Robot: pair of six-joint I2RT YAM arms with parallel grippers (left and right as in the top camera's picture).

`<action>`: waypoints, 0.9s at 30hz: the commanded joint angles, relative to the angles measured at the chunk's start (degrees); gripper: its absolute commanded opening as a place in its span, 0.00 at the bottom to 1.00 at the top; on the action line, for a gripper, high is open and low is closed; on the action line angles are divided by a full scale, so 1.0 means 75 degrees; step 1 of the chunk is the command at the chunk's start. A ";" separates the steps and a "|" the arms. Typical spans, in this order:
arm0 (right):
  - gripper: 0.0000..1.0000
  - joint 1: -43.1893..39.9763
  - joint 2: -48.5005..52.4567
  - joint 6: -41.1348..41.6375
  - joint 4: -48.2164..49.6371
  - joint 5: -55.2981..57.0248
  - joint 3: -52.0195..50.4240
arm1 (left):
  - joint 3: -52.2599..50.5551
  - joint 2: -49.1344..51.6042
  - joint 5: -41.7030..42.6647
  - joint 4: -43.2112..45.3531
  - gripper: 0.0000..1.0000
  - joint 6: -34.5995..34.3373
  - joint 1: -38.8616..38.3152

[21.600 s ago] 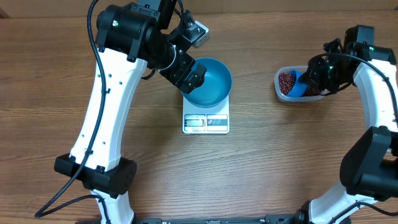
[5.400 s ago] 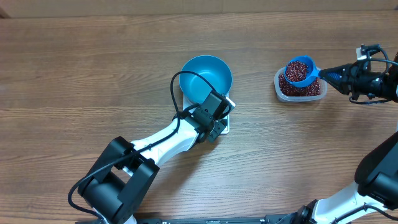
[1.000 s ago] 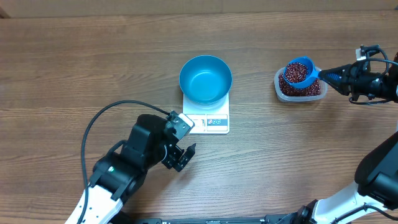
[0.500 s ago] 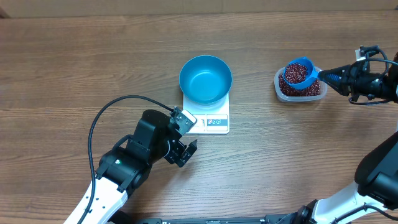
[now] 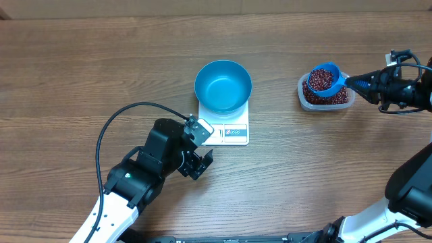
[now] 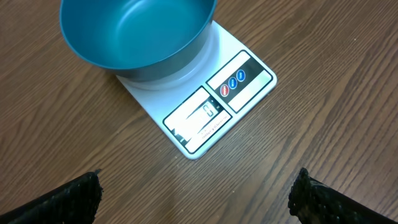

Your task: Scoop item into bowl and weigh 150g on scale

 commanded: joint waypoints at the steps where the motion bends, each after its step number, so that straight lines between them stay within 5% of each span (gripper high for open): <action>1: 0.04 -0.0020 -0.0003 -0.0087 0.0020 -0.0152 0.0009 | -0.0032 0.0044 0.0184 0.0041 1.00 0.0125 0.0052; 27: 0.04 -0.0020 -0.0003 -0.0087 0.0023 -0.0152 0.0009 | -0.0038 0.0047 0.0376 -0.0099 1.00 0.0026 0.0052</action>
